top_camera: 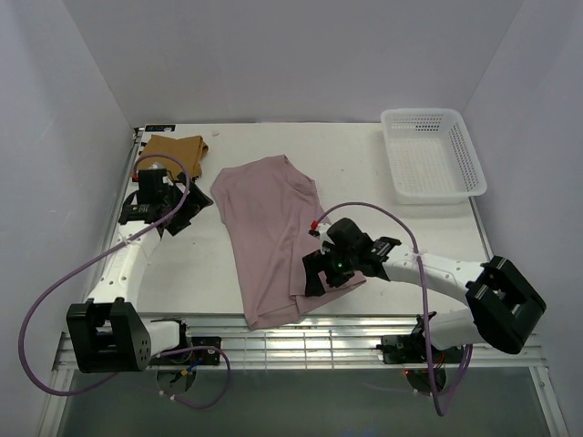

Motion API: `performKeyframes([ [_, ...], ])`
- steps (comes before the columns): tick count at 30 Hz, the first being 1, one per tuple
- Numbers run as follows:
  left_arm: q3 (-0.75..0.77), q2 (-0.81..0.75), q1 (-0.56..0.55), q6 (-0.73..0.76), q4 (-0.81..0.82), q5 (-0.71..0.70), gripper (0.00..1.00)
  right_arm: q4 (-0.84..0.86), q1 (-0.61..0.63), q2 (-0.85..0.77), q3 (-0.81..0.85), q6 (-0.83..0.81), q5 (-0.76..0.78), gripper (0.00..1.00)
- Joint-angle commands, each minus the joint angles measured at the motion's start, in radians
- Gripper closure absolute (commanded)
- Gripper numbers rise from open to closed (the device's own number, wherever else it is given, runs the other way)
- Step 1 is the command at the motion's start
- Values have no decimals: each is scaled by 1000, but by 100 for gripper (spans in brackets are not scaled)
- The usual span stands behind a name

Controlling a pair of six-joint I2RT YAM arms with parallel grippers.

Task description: Fold and stack the tank tops

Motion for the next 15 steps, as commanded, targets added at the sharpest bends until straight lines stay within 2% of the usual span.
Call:
performKeyframes([
  [1,9,29,0,-17,36,67,2,97,-1,56,8,31,43,10],
  [4,35,92,-57,-12,131,167,2,97,-10,139,27,17,64,10],
  [5,50,156,-71,-8,153,194,2,94,-15,171,31,20,69,10],
  [7,124,239,-121,2,191,196,2,94,-38,191,25,22,61,10],
  [8,153,338,-135,17,200,201,2,94,-48,203,21,22,58,10],
  [11,296,504,-174,41,200,181,2,84,-108,215,10,5,52,10],
  [12,334,610,-177,49,182,178,2,82,-146,217,7,-6,44,10],
  [15,438,777,-181,51,177,178,2,62,-219,232,21,-62,12,10],
])
